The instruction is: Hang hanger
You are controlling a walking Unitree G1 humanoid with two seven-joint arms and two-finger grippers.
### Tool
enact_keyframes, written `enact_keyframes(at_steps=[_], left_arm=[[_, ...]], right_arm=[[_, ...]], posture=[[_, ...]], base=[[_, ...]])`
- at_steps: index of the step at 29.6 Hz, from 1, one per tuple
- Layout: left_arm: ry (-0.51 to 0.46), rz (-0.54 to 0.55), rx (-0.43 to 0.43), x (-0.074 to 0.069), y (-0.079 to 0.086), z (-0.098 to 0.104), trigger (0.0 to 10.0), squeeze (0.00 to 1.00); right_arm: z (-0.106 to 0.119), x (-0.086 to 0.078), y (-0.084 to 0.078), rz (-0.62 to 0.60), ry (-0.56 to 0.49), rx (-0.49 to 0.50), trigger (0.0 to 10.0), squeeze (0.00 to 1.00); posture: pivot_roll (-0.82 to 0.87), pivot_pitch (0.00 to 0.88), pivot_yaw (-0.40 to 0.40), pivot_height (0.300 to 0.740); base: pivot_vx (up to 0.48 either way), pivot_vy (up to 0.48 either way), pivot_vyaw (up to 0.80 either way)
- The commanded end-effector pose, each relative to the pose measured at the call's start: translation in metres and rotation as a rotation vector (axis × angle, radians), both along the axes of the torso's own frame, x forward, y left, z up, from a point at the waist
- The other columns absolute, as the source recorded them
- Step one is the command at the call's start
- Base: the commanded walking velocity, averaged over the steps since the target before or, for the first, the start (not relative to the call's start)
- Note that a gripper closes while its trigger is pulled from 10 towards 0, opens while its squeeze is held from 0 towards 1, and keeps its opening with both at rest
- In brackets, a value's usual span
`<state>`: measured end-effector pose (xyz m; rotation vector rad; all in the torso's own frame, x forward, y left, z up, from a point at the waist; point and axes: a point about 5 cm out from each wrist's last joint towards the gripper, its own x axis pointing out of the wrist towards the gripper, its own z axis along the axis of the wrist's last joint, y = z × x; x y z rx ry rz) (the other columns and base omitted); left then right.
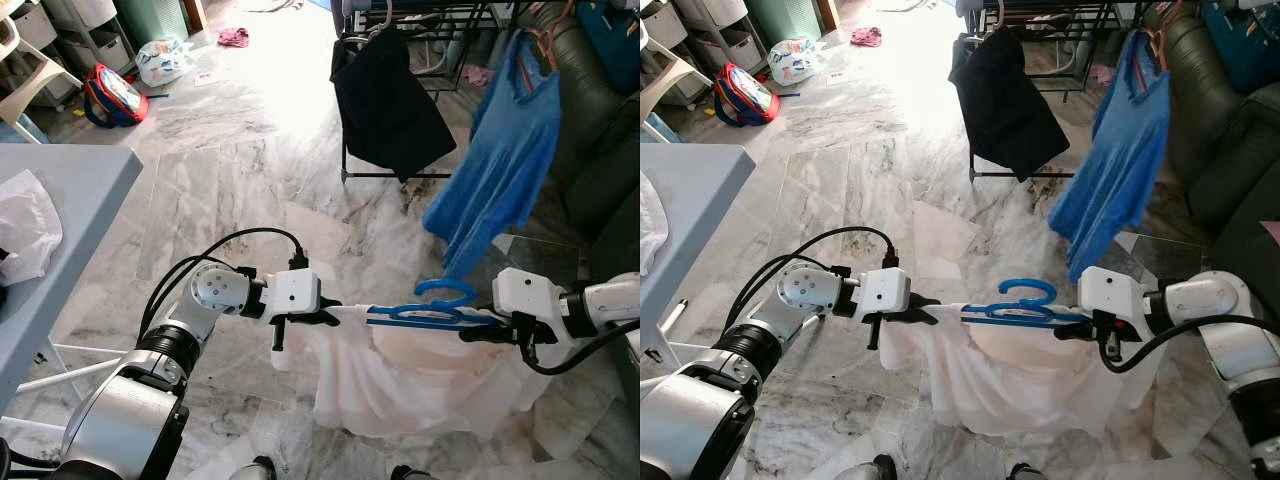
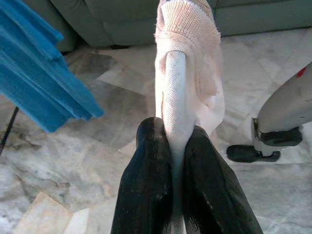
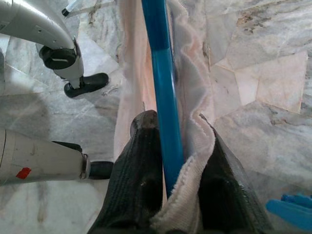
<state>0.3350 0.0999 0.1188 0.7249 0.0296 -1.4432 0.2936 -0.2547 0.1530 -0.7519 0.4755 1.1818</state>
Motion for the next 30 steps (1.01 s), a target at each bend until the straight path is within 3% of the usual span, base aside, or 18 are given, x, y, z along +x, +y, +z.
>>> enact_keyframes(at_steps=[1,10,13,14,23,30], left_arm=[[-0.02,-0.002,-0.002,0.0,0.001,0.001,10.0,0.0],[-0.047,0.022,-0.024,0.002,-0.004,0.003,10.0,0.0],[-0.037,0.059,-0.071,0.004,-0.004,0.004,10.0,0.0],[-0.035,0.09,-0.109,0.005,-0.005,0.006,10.0,1.0],[-0.092,0.114,-0.136,0.004,0.001,0.006,10.0,1.0],[-0.249,0.203,-0.279,0.017,0.008,0.037,10.0,1.0]], right_arm=[[0.0,-0.001,0.0,0.026,0.013,-0.018,0.0,0.0],[-0.006,-0.003,0.001,0.019,0.018,-0.016,0.0,0.0],[-0.008,-0.004,0.001,0.016,0.016,-0.014,0.0,0.0],[-0.008,-0.003,0.001,0.012,0.011,-0.01,0.0,0.0],[-0.01,0.0,0.006,-0.007,-0.027,0.02,0.0,0.0],[-0.019,0.001,0.011,-0.052,-0.053,0.049,0.0,0.0]], posture=[[-0.11,0.204,0.083,0.74],[-0.12,0.203,0.083,0.74],[-0.11,0.201,0.083,0.74],[-0.12,0.199,0.083,0.74],[-0.11,0.191,0.076,0.74],[-0.1,0.191,0.076,0.74]], base=[[0.0,0.0,0.0],[0.0,0.0,0.0],[0.0,0.0,0.0],[0.0,0.0,0.0],[0.0,0.0,0.0],[0.0,0.0,0.0]])
